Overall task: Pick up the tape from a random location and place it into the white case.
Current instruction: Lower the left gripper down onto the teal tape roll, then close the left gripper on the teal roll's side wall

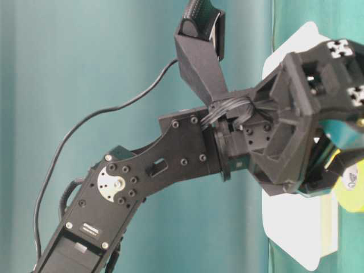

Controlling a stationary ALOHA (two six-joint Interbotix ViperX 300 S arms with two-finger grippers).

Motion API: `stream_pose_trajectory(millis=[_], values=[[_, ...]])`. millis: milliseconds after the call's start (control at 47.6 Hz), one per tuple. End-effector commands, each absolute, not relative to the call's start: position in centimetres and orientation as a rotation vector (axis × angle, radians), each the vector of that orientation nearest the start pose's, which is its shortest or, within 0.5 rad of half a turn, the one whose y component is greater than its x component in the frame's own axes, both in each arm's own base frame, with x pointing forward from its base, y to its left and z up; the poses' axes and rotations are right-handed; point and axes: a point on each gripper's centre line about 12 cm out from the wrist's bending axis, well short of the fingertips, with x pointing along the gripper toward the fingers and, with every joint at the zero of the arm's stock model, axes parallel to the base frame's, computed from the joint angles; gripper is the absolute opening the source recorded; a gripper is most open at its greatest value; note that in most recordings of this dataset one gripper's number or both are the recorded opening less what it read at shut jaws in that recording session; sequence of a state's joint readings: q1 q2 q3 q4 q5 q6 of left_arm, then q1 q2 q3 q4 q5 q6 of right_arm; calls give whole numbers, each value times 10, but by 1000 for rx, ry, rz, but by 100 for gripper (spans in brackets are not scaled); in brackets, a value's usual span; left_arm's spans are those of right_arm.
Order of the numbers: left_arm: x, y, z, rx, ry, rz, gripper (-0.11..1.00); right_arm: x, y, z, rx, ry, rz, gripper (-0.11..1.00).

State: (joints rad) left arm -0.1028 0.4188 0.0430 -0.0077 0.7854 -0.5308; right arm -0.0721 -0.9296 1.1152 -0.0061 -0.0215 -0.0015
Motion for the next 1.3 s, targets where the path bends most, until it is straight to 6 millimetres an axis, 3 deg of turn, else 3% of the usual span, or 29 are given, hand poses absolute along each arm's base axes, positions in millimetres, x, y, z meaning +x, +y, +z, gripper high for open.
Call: stream_pose_trajectory(millis=[0,231,1280], values=[[485,-49,146,-410,1195,234,84,209,-15,287,-4,146,-73,2],[487,-51,148,-409,1175,223,23,209,-15,286,-4,148,-73,2],[485,-51,153,-410,1171,221,22,209,-15,286,-5,148,-73,2]])
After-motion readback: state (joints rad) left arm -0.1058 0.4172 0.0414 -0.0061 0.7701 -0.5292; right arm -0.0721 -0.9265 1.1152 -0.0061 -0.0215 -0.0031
